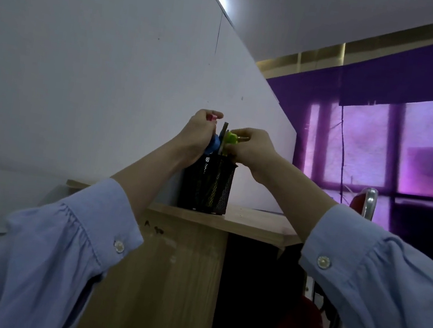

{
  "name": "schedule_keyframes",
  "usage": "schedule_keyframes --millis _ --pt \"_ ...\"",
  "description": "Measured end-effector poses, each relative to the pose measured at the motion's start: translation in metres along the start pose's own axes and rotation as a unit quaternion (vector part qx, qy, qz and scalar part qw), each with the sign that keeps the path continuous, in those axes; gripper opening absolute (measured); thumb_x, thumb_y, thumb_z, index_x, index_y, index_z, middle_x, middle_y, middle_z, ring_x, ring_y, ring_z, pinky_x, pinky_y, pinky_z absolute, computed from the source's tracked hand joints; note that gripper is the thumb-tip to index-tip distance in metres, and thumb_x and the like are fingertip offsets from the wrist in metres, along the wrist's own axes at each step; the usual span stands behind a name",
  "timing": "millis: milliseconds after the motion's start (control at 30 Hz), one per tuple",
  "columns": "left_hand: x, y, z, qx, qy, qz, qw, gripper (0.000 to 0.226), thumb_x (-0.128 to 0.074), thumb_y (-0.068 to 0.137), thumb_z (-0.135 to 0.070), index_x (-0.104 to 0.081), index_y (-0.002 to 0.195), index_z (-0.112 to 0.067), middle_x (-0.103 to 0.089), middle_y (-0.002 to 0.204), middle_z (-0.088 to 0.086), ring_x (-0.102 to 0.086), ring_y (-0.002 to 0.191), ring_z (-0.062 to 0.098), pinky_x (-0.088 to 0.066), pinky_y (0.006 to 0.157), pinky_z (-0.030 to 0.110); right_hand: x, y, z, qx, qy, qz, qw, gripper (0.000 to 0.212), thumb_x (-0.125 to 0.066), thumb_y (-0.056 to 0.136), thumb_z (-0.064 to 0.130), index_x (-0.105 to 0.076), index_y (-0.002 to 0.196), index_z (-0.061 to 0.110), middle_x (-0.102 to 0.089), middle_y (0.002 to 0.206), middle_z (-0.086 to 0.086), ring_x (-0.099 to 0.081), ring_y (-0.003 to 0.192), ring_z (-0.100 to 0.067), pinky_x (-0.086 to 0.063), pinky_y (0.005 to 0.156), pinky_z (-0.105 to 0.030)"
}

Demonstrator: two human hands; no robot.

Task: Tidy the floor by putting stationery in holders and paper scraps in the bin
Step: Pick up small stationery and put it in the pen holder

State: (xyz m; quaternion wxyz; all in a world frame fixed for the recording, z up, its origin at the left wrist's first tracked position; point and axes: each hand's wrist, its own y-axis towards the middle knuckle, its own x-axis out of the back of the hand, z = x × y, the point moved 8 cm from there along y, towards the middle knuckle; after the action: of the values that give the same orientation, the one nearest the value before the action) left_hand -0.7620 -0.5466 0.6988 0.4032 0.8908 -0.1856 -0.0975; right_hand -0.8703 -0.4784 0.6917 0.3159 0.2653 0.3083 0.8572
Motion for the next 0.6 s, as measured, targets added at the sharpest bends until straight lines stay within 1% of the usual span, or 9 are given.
schedule_keyframes --millis 33,100,167,200,300,400,467,533,600 --pt "0.001 0.001 -0.002 -0.009 0.011 -0.004 1.0 0.048 -0.028 0.085 0.014 -0.047 0.126 -0.002 -0.045 0.076 0.005 -0.055 0.043 -0.001 -0.042 0.045 0.011 -0.001 0.002 0.0 0.007 -0.02 -0.001 1.0 0.037 -0.067 0.081 -0.003 -0.063 0.117 0.004 -0.062 0.108 -0.013 -0.065 0.092 -0.028 -0.059 0.082 -0.041" --pt "0.003 0.004 -0.004 -0.023 0.044 0.003 0.999 0.055 -0.034 0.081 0.019 -0.046 0.129 -0.005 -0.048 0.094 0.008 -0.056 0.06 0.006 -0.045 0.051 0.014 -0.003 0.006 -0.001 0.01 -0.05 0.007 0.999 0.03 -0.069 0.082 0.004 -0.066 0.113 0.006 -0.065 0.106 -0.015 -0.066 0.093 -0.028 -0.059 0.081 -0.041" --pt "0.004 0.006 -0.004 -0.036 0.083 0.016 0.996 0.059 -0.041 0.078 0.021 -0.046 0.13 -0.008 -0.044 0.118 0.013 -0.052 0.085 0.017 -0.048 0.058 0.019 -0.006 0.007 -0.001 0.01 -0.092 0.025 0.995 0.021 -0.067 0.086 0.011 -0.067 0.106 0.005 -0.065 0.094 -0.012 -0.062 0.077 -0.021 -0.058 0.067 -0.031" --pt "0.004 0.007 -0.003 -0.04 0.088 0.016 0.995 0.06 -0.042 0.078 0.022 -0.046 0.129 -0.008 -0.042 0.124 0.015 -0.05 0.091 0.02 -0.049 0.058 0.019 -0.008 0.006 -0.002 0.009 -0.117 0.036 0.992 0.018 -0.064 0.088 0.014 -0.068 0.102 0.004 -0.061 0.085 -0.009 -0.055 0.068 -0.016 -0.051 0.056 -0.025" --pt "0.002 0.009 -0.002 -0.051 0.08 0.015 0.995 0.056 -0.043 0.08 0.023 -0.048 0.128 -0.005 -0.044 0.119 0.013 -0.052 0.087 0.015 -0.051 0.058 0.014 -0.01 0.004 -0.004 0.004 -0.165 0.064 0.984 0.017 -0.056 0.093 0.016 -0.066 0.095 0.002 -0.048 0.067 -0.002 -0.039 0.055 -0.011 -0.031 0.044 -0.019" --pt "0.002 0.012 0.005 -0.062 0.097 0.01 0.993 0.052 -0.046 0.079 0.021 -0.051 0.124 -0.004 -0.049 0.122 0.015 -0.053 0.099 0.021 -0.053 0.076 0.024 -0.015 -0.001 -0.005 0.002 -0.175 0.096 0.98 0.017 -0.048 0.096 0.014 -0.061 0.091 0.004 -0.037 0.062 0.0 -0.03 0.053 -0.011 -0.025 0.034 -0.013" --pt "0.003 0.009 0.006 -0.083 0.149 0.019 0.985 0.046 -0.052 0.08 0.015 -0.054 0.122 -0.004 -0.054 0.124 0.015 -0.055 0.103 0.023 -0.049 0.085 0.028 -0.018 -0.003 -0.004 0.009 -0.169 0.109 0.98 0.017 -0.041 0.097 0.011 -0.056 0.09 0.007 -0.034 0.062 0.0 -0.028 0.054 -0.01 -0.02 0.031 -0.01" --pt "0.002 0.006 0.006 -0.105 0.226 0.043 0.968 0.043 -0.052 0.081 0.012 -0.055 0.121 -0.003 -0.056 0.121 0.011 -0.054 0.106 0.022 -0.045 0.09 0.026 -0.02 -0.004 -0.002 0.011 -0.159 0.114 0.981 0.018 -0.038 0.097 0.008 -0.054 0.091 0.007 -0.035 0.064 -0.001 -0.029 0.054 -0.01 -0.022 0.033 -0.011" --pt "0.001 0.006 0.009 -0.112 0.282 0.068 0.95 0.042 -0.046 0.081 0.01 -0.057 0.119 -0.004 -0.056 0.121 0.011 -0.053 0.109 0.024 -0.043 0.093 0.028 -0.023 -0.004 -0.004 0.014 -0.159 0.112 0.981 0.024 -0.036 0.096 0.007 -0.058 0.095 0.0 -0.042 0.07 -0.006 -0.035 0.06 -0.013 -0.028 0.046 -0.019"
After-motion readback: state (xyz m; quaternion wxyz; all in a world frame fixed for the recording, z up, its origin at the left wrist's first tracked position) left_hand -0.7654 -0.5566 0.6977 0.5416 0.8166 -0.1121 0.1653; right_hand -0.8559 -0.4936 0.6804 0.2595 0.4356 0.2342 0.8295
